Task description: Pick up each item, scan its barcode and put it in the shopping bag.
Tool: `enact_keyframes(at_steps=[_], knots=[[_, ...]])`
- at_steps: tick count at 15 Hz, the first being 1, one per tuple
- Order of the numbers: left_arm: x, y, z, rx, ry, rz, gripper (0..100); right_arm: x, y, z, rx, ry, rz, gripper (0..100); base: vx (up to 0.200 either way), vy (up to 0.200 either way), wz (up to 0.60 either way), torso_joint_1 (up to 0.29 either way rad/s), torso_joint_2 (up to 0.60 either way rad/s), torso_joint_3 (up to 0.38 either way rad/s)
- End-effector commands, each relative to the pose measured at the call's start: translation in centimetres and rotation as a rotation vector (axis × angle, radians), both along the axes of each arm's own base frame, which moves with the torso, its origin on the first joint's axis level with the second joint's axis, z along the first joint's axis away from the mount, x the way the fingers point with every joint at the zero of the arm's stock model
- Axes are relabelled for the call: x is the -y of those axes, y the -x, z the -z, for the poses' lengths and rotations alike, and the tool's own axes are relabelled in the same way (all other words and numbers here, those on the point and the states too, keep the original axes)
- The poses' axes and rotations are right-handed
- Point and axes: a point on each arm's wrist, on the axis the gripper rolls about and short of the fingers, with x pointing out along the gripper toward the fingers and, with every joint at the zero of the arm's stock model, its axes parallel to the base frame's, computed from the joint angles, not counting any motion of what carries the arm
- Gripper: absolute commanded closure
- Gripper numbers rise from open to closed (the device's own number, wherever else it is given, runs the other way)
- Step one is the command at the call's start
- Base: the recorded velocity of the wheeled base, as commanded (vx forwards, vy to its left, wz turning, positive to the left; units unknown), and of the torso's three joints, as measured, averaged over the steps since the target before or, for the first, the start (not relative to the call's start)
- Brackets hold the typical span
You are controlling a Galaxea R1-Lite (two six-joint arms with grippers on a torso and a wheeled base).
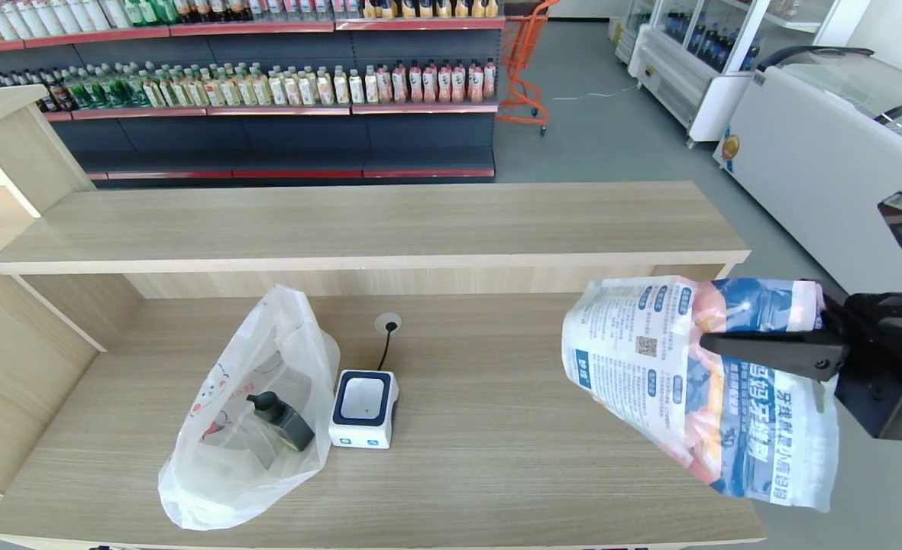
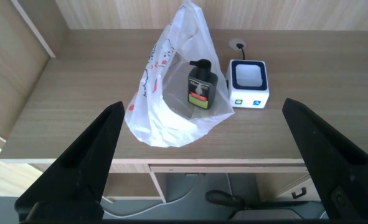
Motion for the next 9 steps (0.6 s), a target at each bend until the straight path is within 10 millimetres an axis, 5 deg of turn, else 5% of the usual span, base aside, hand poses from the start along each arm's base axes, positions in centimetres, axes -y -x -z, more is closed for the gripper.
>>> enact_keyframes(at_steps=[1, 6, 9], knots=[[0.0, 0.0, 0.0, 0.001, 0.0, 0.0, 0, 0.4, 0.6, 2.2, 0.03, 0.046, 0.044, 100, 0.0, 0.0, 0.0, 0.0, 0.0, 0.0], [0.0, 0.0, 0.0, 0.001, 0.0, 0.0, 0, 1.3, -1.8, 6.8, 0.063, 0.179, 0.143, 100, 0.0, 0.0, 0.0, 0.0, 0.0, 0.0], [0.0, 0.0, 0.0, 0.001, 0.0, 0.0, 0, 1.6, -3.7, 7.4, 0.118, 0.211, 0.147, 100, 0.0, 0.0, 0.0, 0.0, 0.0, 0.0]])
